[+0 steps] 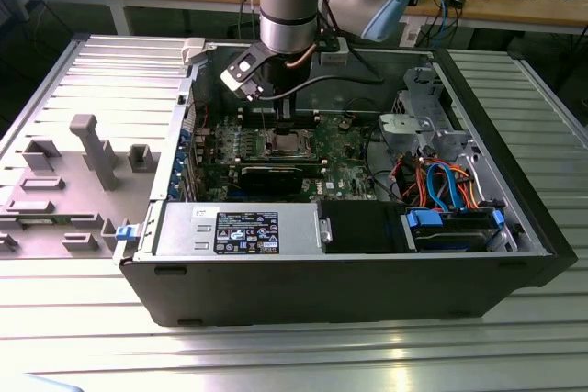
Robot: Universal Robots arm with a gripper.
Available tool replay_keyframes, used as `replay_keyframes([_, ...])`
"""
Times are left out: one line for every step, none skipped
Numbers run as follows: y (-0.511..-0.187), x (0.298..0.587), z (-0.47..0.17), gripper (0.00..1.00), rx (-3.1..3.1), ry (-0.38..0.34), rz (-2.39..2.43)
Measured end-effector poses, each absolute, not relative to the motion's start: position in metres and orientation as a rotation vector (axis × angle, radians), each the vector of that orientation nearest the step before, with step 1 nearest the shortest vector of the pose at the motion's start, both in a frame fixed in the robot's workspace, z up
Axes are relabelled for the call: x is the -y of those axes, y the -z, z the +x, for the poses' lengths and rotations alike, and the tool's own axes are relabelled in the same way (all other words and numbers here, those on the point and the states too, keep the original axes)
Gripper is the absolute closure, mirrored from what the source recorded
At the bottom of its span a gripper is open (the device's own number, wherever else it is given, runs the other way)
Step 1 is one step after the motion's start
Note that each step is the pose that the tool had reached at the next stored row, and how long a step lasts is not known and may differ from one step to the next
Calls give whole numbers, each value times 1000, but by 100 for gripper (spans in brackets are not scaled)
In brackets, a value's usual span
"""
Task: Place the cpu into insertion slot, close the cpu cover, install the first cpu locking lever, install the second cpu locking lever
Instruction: 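Close the cpu cover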
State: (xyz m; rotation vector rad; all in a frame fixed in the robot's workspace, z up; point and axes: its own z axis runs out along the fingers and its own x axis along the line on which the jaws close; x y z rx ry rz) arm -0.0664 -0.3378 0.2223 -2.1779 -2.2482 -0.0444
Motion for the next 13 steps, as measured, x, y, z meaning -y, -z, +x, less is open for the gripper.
replay_keyframes([-221,338,-68,89,2248,45,-2177])
replay_keyframes([-220,338,-71,89,2249,46,-2176])
replay_keyframes([-218,338,-72,89,2249,47,-2175])
replay_keyframes([-217,338,-73,89,2249,47,-2174])
replay_keyframes([-216,338,-74,89,2249,47,-2174])
replay_keyframes([-215,338,-74,89,2250,47,-2173])
replay_keyframes([-211,338,-75,89,2251,48,-2171])
replay_keyframes([-209,338,-76,89,2252,49,-2170])
replay_keyframes([-209,338,-76,89,2252,49,-2169])
replay_keyframes([-208,339,-76,89,2252,50,-2168])
replay_keyframes([-207,339,-76,89,2252,51,-2168])
replay_keyframes([-207,339,-76,89,2251,51,-2168])
replay_keyframes([-207,339,-76,89,2251,52,-2168])
